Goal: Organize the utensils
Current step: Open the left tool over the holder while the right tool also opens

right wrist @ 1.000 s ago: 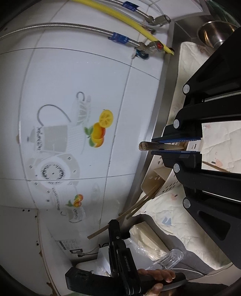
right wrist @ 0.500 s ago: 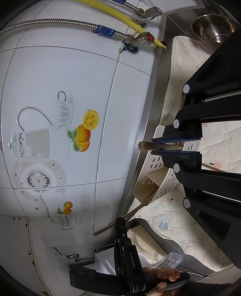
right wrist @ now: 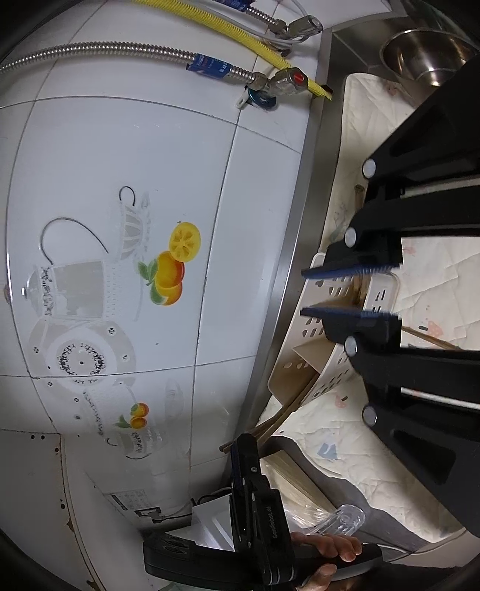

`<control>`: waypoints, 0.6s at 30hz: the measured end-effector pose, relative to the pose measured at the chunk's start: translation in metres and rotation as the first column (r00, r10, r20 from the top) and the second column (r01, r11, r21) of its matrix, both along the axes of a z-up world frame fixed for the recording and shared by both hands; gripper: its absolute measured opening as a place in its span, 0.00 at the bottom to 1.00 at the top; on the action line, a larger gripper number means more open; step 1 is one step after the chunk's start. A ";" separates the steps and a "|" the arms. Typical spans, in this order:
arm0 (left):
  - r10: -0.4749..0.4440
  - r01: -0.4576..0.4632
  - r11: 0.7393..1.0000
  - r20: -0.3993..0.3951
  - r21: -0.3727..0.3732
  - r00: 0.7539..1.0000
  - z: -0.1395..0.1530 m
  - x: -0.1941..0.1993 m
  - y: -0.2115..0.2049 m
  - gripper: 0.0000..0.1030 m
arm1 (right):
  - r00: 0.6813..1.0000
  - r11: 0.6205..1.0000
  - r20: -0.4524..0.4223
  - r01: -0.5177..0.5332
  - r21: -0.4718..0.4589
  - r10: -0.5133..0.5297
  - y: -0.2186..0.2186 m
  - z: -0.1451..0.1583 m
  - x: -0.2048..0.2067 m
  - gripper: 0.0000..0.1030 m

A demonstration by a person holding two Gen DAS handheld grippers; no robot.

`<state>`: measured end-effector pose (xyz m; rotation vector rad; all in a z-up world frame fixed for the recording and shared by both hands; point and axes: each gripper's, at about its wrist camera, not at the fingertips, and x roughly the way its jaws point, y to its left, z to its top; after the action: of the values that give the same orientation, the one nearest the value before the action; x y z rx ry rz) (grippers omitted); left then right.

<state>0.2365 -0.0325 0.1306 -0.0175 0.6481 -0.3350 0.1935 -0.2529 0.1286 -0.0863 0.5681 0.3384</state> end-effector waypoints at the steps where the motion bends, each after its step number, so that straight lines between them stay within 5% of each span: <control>1: 0.000 0.000 1.000 0.002 -0.001 1.000 0.001 -0.002 0.001 0.29 | 1.000 1.000 0.004 0.000 -0.001 0.000 0.000 0.001 -0.001 0.18; 11: 0.020 -0.020 1.000 0.035 0.001 0.999 0.003 -0.036 0.008 0.54 | 0.998 1.000 0.057 -0.015 0.001 0.015 0.004 0.003 -0.041 0.39; 18: 0.044 -0.045 0.999 0.053 0.014 0.998 -0.014 -0.073 0.015 0.70 | 0.999 1.000 0.039 -0.023 0.004 0.023 0.007 -0.023 -0.073 0.49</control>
<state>0.1630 -0.0177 0.1170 -0.0084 0.5966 -0.2867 0.1210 -0.2463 0.1058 -0.0948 0.5278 0.3600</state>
